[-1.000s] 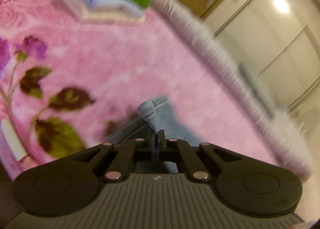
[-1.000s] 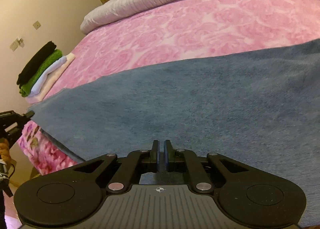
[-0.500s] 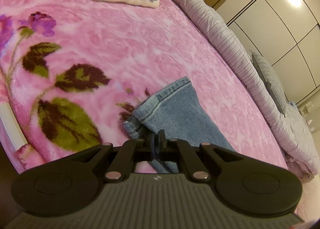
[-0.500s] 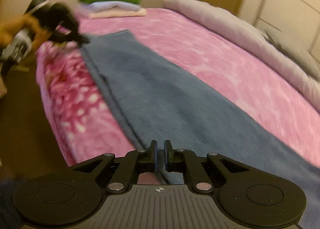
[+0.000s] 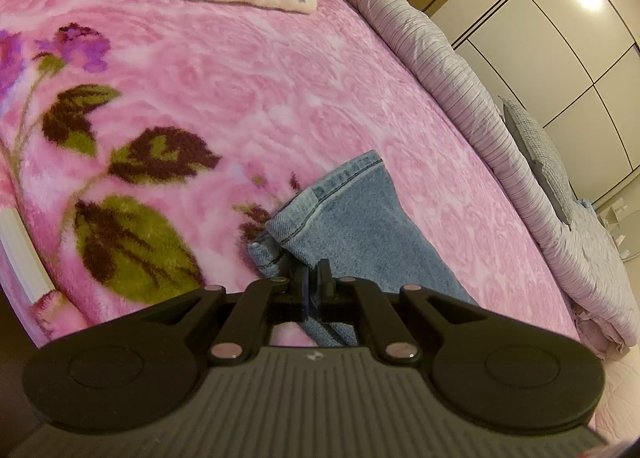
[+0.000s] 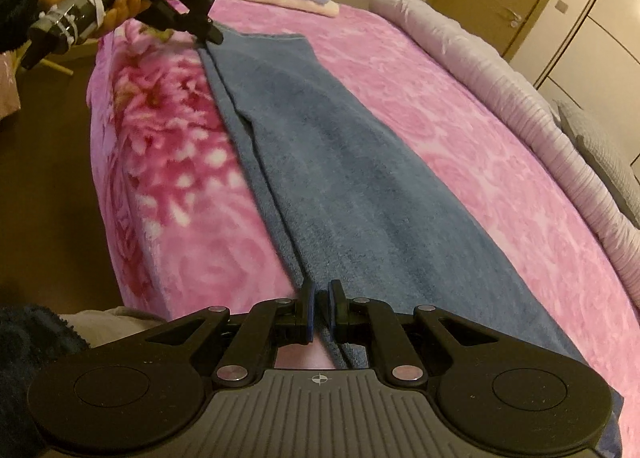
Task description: Fold clothes
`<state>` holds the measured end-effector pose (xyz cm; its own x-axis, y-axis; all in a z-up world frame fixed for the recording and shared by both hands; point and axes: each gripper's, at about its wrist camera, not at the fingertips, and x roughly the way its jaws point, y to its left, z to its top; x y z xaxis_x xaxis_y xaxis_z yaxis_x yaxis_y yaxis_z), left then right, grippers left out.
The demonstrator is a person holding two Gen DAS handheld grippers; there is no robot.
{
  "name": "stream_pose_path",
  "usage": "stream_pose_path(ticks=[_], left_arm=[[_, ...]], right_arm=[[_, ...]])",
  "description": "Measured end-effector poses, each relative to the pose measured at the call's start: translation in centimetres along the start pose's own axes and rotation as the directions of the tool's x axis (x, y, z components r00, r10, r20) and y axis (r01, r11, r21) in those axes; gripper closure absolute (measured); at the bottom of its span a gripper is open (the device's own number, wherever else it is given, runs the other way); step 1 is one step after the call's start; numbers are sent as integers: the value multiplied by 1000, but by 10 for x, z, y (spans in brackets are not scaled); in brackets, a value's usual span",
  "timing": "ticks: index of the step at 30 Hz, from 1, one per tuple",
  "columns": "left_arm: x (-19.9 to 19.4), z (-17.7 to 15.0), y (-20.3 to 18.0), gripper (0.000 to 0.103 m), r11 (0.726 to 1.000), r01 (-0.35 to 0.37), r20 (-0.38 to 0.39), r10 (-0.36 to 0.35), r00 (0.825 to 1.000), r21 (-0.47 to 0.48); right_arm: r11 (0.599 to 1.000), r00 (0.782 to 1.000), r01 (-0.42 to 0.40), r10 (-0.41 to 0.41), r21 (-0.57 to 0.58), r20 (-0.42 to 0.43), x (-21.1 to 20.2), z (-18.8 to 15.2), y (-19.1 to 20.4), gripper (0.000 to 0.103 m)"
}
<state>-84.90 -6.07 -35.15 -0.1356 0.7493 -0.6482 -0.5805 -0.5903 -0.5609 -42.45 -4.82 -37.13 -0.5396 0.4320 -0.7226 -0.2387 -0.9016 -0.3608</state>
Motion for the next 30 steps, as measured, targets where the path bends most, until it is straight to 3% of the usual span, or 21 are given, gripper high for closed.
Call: stream_pose_path(ticks=[9, 21, 24, 25, 30], left_arm=[[2, 0, 0, 101, 1000, -3, -2, 3, 1000, 4], [4, 1, 0, 101, 1000, 3, -4, -3, 1000, -1], [1, 2, -1, 102, 999, 12, 3, -12, 1000, 30], [-2, 3, -3, 102, 999, 18, 11, -19, 1000, 49], [-23, 1, -11, 102, 986, 67, 55, -76, 996, 150]], right_arm=[[977, 993, 107, -112, -187, -19, 10, -2, 29, 92], [932, 962, 263, -274, -251, -12, 33, 4, 50, 92], [954, 969, 244, -249, -176, -4, 26, 7, 36, 94], [961, 971, 235, -238, -148, 0, 23, 8, 31, 100], [971, 975, 220, -217, -90, 42, 2, 14, 13, 101]])
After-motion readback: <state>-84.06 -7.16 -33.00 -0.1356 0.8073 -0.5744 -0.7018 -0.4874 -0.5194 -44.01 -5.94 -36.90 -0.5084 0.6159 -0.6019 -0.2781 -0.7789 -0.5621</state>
